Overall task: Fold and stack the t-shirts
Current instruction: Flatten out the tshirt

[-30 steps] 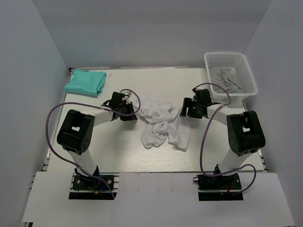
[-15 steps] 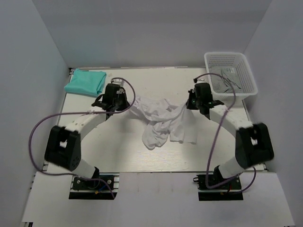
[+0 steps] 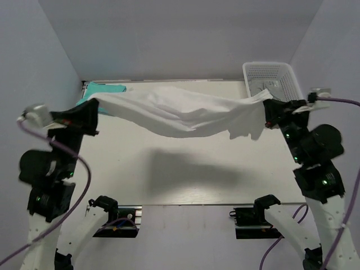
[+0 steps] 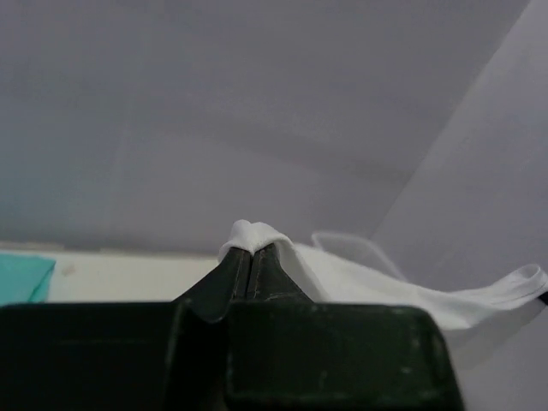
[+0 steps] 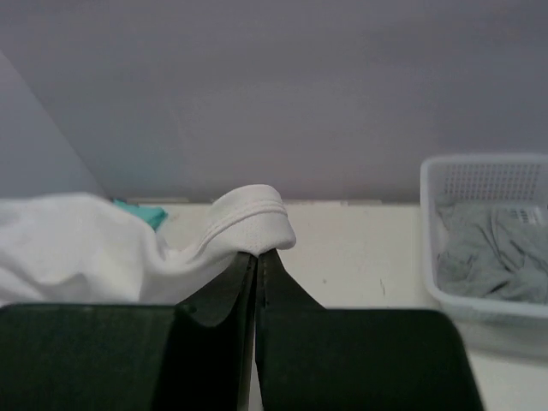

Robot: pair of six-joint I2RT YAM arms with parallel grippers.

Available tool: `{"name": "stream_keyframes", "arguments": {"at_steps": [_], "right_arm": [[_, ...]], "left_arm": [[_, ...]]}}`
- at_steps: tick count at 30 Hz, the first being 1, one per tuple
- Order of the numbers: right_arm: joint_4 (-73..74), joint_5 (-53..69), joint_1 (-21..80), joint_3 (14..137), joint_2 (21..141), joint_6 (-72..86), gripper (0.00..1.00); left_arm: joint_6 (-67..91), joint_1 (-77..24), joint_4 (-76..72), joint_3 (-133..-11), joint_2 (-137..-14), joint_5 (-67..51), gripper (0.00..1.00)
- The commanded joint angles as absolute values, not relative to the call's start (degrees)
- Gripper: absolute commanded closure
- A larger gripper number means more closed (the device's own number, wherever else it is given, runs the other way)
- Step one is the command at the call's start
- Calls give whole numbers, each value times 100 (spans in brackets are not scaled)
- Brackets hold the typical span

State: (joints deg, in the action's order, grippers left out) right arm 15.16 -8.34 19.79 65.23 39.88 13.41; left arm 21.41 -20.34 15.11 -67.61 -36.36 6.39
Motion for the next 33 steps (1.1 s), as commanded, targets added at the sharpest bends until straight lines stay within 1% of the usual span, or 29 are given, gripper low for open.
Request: {"name": "stream_keyframes", "arguments": {"at_steps": [1, 4, 8, 13, 14, 15, 16, 17, 18, 20, 21, 22, 23, 24, 25, 26, 27, 28, 30, 33], "right_arm": [[1942, -606, 1969, 7328, 3586, 1125, 100], [2206, -781, 1969, 7804, 3612, 1143, 100], [2206, -957, 1969, 7682, 3822, 1353, 100], [2013, -1546, 1960, 6953, 4481, 1844, 100], [1960, -1625, 1960, 6561, 4874, 1976, 100], [1812, -1974, 1943, 6400, 5000, 2073, 100], [1619, -2047, 1934, 5920, 5471, 2187, 100], [1365, -2117, 1942, 5750, 5632, 2284, 100], [1223, -2362, 1916, 5600, 5816, 2337, 100], [854, -2330, 1872, 5274, 6824, 2469, 100], [809, -2312, 1820, 5265, 7403, 2557, 76], [957, -2259, 1802, 5395, 7740, 2558, 76], [1097, -2198, 1784, 5692, 8596, 2592, 51], [1273, -2249, 1758, 6052, 8813, 2628, 46], [1762, -2294, 1775, 6204, 8989, 2663, 41], [1845, -2355, 1784, 6423, 9252, 2680, 33], [1880, -2399, 1802, 6425, 9229, 2655, 30], [1794, -2330, 1784, 6390, 9185, 2680, 21], [1645, -2216, 1802, 6074, 8764, 2646, 11], [1485, -2031, 1784, 5662, 8141, 2646, 10]], "left_arm": [[2057, -1925, 1802, -7179, -3165, 904, 100], [2057, -1925, 1977, -7478, -3015, 1239, 100], [2057, -1925, 2030, -7489, -3453, 1616, 100], [2109, -1978, 1978, -7059, -4752, 2108, 100], [2266, -1899, 1978, -6979, -5320, 2109, 100], [2320, -1898, 1917, -6865, -5631, 2257, 100], [2425, -1898, 1751, -6612, -5956, 2703, 100], [2530, -1811, 1671, -6505, -6298, 2794, 100], [2679, -1750, 1600, -6426, -7059, 2847, 100], [2742, -1531, 1416, -6372, -7906, 2630, 100], [2812, -1399, 1528, -6624, -8798, 2497, 98], [2900, -1397, 1834, -6897, -9259, 2426, 87], [2979, -1293, 2141, -7230, -9681, 2365, 63], [3032, -1292, 2414, -7851, -10042, 2364, 54], [3102, -1231, 2852, -8110, -10516, 2364, 48], [3103, -1230, 2952, -8382, -10599, 2303, 37], [3103, -1230, 2953, -8385, -10600, 2224, 14], [3007, -1230, 2692, -8289, -10321, 2119, 0], [2823, -1230, 2401, -7859, -9934, 1804, 0], [2646, -1300, 2224, -7436, -9275, 1346, 0]]}}
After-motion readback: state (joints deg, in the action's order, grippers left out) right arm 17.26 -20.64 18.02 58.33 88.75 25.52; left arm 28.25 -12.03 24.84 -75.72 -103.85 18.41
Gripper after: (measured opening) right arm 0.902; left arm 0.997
